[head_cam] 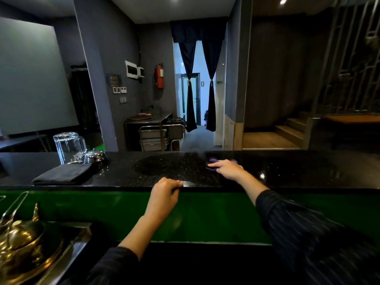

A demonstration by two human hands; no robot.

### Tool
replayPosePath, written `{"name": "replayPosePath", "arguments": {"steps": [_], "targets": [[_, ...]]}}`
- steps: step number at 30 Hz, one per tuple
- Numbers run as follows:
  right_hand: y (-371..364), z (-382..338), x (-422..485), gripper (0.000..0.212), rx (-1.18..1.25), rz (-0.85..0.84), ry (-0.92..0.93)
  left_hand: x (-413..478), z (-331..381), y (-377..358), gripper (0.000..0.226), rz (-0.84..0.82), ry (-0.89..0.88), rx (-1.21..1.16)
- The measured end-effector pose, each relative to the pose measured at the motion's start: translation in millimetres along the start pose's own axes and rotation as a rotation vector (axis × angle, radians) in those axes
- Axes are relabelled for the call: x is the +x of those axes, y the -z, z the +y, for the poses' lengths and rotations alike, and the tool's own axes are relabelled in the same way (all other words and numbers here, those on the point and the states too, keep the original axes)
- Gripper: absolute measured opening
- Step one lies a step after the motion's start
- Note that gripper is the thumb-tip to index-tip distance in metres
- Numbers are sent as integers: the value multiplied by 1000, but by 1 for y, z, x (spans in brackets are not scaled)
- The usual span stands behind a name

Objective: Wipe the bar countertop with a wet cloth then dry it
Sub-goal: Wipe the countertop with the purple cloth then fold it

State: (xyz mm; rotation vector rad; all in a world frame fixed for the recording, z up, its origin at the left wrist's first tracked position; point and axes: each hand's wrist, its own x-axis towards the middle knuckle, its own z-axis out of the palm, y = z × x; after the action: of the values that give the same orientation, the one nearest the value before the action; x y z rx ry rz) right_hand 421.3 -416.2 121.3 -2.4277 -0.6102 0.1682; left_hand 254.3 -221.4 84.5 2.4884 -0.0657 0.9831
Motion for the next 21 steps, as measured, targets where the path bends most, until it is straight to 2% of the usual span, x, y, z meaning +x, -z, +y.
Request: {"name": "replayPosePath", "arguments": {"steps": [3, 6, 8, 10, 12, 14, 16, 18, 21], "targets": [[-25, -24, -17, 45, -114, 112, 42, 2, 1, -1, 25, 15, 25, 24], [-25, -23, -44, 44, -116, -38, 252, 2, 3, -4, 25, -3, 80, 31], [-6, -2, -62, 45, 26, -132, 275, 2, 7, -4, 24, -18, 100, 73], [19, 27, -70, 46, 92, -99, 193, -1, 15, -6, 25, -24, 87, 115], [37, 47, -73, 46, 44, 43, 15, -5, 28, -11, 32, -39, 3, 125], [38, 49, -73, 44, -1, 207, -120, -4, 47, -19, 47, -140, -93, 139], [21, 38, -75, 40, -73, 317, -161, 0, 70, -31, 56, -267, -144, 189], [8, 26, -82, 43, -160, 269, -66, 3, 87, -43, 64, -330, -151, 235], [23, 40, -96, 45, -108, 16, 117, -3, 88, -56, 78, -381, -167, 292]]}}
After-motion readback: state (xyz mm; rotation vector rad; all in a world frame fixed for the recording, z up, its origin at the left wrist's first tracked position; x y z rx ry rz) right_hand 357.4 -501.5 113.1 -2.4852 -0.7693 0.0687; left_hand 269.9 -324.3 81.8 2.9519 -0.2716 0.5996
